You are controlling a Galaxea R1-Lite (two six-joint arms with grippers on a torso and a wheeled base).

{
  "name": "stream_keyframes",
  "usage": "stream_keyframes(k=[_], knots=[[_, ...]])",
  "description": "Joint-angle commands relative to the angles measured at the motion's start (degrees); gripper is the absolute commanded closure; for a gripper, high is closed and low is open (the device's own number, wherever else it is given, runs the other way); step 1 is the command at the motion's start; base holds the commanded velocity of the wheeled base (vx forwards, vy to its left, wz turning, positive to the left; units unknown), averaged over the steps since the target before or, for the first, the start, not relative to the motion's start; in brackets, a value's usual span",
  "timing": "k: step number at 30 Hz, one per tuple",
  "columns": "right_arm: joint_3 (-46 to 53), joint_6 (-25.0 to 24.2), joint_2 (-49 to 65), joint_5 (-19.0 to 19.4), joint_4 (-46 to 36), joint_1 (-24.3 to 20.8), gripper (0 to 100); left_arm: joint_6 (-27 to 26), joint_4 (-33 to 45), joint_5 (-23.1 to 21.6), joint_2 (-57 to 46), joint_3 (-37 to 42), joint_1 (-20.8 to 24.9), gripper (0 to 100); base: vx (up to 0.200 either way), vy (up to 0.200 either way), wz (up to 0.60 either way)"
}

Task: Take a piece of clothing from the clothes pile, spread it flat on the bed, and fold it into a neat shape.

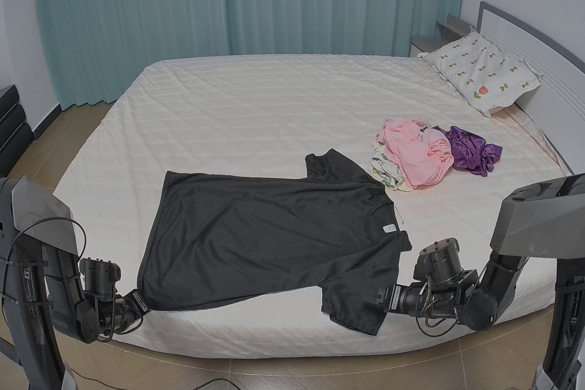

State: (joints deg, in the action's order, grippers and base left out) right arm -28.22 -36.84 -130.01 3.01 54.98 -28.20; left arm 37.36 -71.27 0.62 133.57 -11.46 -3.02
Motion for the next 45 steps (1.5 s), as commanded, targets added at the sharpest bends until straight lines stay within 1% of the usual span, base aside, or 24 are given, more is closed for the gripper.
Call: stream_keyframes(k=[1,7,10,25,28,34,35,45], knots=[[0.9,0.1,-0.9,-0.2,-0.2,-2.0,0,0.0,0.0,0.0,-0.1,-0.1,-0.1,100,0.000,0.000,0.00],[0.1,0.7,-1.3,-0.3,-3.4,-3.0,0,0.0,0.0,0.0,-0.1,-0.1,-0.1,100,0.000,0.000,0.00],[-0.3,1.3,-3.0,-0.3,-3.1,-4.1,0,0.0,0.0,0.0,-0.1,-0.1,-0.1,100,0.000,0.000,0.00],[-2.7,2.7,-3.9,-0.4,-4.1,-5.0,0,0.1,0.0,0.0,0.0,-0.1,-0.1,100,0.000,0.000,0.00],[-3.5,2.9,-4.2,-1.3,-6.0,-5.4,0,0.1,0.0,0.0,0.0,-0.1,-0.1,100,0.000,0.000,0.00],[-5.9,2.9,-5.0,-4.8,-9.6,-6.2,0,0.1,0.0,0.0,0.0,-0.1,-0.1,100,0.000,0.000,0.00],[-6.3,2.8,-5.4,-5.2,-9.2,-6.3,100,0.1,0.0,0.0,0.0,-0.1,-0.1,100,0.000,0.000,0.00],[-7.0,2.7,-5.3,-5.6,-10.1,-6.2,100,0.1,0.0,0.0,0.0,-0.2,-0.1,100,0.000,0.000,0.00]])
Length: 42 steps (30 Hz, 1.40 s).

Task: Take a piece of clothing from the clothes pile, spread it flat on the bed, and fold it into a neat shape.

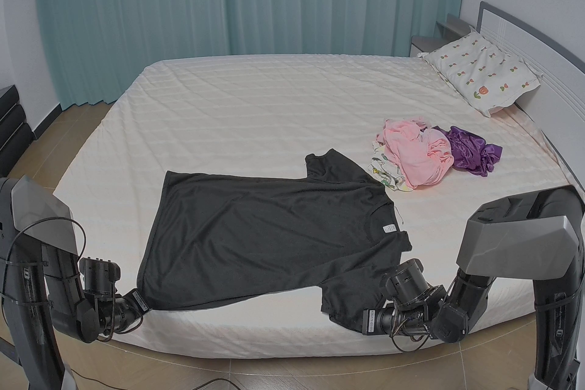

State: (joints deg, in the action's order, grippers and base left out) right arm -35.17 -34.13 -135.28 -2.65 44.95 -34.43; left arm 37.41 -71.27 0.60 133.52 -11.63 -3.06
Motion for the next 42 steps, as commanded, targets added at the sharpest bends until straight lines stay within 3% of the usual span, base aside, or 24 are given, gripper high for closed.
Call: stream_keyframes(k=[1,9,17,23,42], knots=[[-0.1,-0.1,0.0,-0.1,0.0,0.1,100,0.0,0.0,0.0,0.1,-0.1,0.0,100,0.000,0.000,0.00],[6.5,-0.1,10.0,0.2,-4.1,4.5,100,0.9,0.0,0.0,-0.1,0.0,0.0,100,0.000,0.000,0.00],[14.6,0.0,15.8,0.8,-3.7,4.7,100,0.2,-0.1,0.1,-3.1,2.5,0.2,100,0.000,0.000,0.00],[19.9,-0.3,18.1,0.7,-3.6,4.2,100,-4.9,-0.1,0.2,-3.7,4.8,0.3,100,0.000,0.000,0.00],[29.1,-0.3,17.9,-0.1,3.6,4.5,100,-13.7,1.2,1.3,-2.5,11.5,2.4,100,0.000,0.000,0.00]])
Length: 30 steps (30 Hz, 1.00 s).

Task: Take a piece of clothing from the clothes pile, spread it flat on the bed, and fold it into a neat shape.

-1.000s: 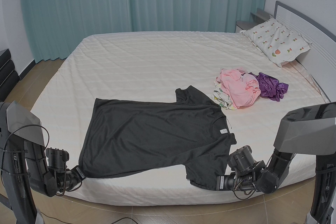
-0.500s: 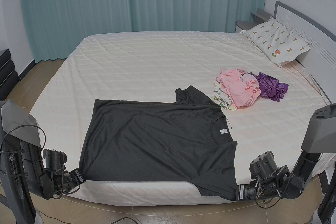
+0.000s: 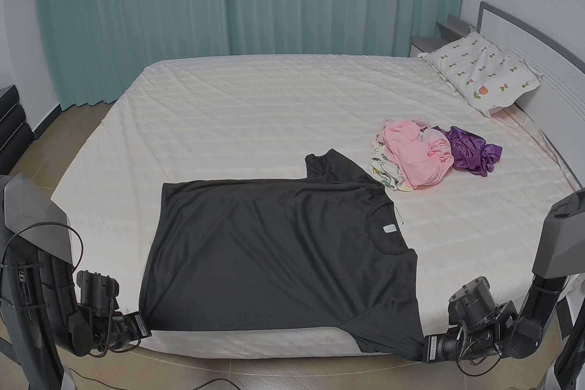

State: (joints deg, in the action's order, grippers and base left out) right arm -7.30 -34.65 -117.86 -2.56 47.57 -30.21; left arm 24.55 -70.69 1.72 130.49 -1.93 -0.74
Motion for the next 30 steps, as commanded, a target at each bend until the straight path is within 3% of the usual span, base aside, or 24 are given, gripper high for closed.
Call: stream_keyframes(k=[1,11,16,25,30], knots=[[1.2,0.2,0.8,-0.2,1.4,0.4,100,-0.9,0.7,0.2,0.6,1.8,0.1,100,0.000,0.000,0.00],[5.2,1.5,4.9,0.5,3.0,1.7,100,-1.6,9.7,0.9,-3.4,1.8,0.2,100,0.000,0.000,0.00],[7.0,3.7,-0.2,0.0,4.5,1.1,100,-4.4,12.9,0.9,-2.6,1.8,0.2,100,0.000,0.000,0.00],[7.3,3.3,3.0,0.8,9.7,1.9,100,-4.1,12.6,0.7,-4.7,1.8,0.1,100,0.000,0.000,0.00],[6.2,3.1,9.1,3.1,13.2,5.5,100,-3.5,9.5,-0.8,-9.6,0.8,-0.3,100,0.000,0.000,0.00]])
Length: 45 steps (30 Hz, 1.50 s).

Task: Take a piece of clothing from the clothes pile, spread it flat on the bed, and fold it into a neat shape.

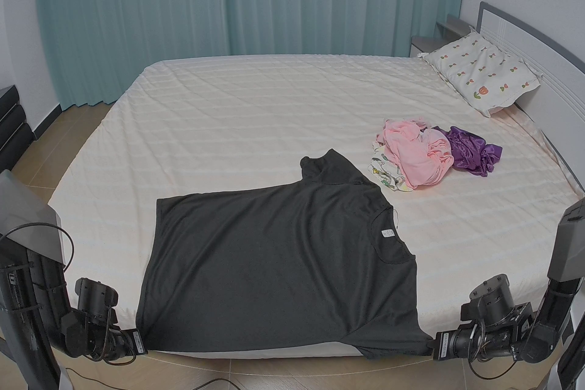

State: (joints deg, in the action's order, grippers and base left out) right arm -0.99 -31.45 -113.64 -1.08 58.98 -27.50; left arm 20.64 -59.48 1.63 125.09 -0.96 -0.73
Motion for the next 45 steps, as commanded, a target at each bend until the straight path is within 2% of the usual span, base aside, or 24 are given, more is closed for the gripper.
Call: stream_keyframes(k=[1,2,10,15,20,23,27,31,45], knots=[[-0.3,-0.1,5.3,2.1,1.9,3.2,100,0.5,-1.9,-0.8,-4.4,-0.4,-0.3,100,0.000,0.000,0.00],[-1.2,-0.1,6.2,3.4,2.2,4.7,100,2.0,-2.4,-0.8,-5.4,-1.1,-0.2,100,0.000,0.000,0.00],[-5.8,-0.2,6.5,7.0,3.8,8.3,100,6.5,-2.0,-0.8,-9.5,-6.8,-0.2,100,0.000,0.000,0.00],[-9.0,-0.1,5.5,7.1,3.6,9.1,100,7.1,-0.7,-0.8,-9.5,-9.5,-0.5,100,0.000,0.000,0.00],[-12.3,-0.1,4.9,7.2,3.2,9.0,100,7.4,8.5,-0.9,-10.8,-15.5,-1.0,100,0.000,0.000,0.00],[-14.6,0.0,3.0,7.2,3.2,9.1,100,9.6,13.2,-0.9,-10.7,-20.7,-1.5,100,0.000,0.000,0.00],[-17.1,-0.1,1.7,7.2,3.7,9.2,100,11.6,15.6,-0.8,-10.6,-24.6,-1.7,100,0.000,0.000,0.00],[-20.5,0.0,1.3,7.2,3.1,9.3,100,13.6,16.5,-0.8,-10.1,-26.2,-1.9,100,0.000,0.000,0.00],[-32.0,1.1,-7.2,7.1,0.8,10.2,100,14.0,16.6,-0.1,-0.4,-34.3,-2.3,100,0.000,0.000,0.00]])
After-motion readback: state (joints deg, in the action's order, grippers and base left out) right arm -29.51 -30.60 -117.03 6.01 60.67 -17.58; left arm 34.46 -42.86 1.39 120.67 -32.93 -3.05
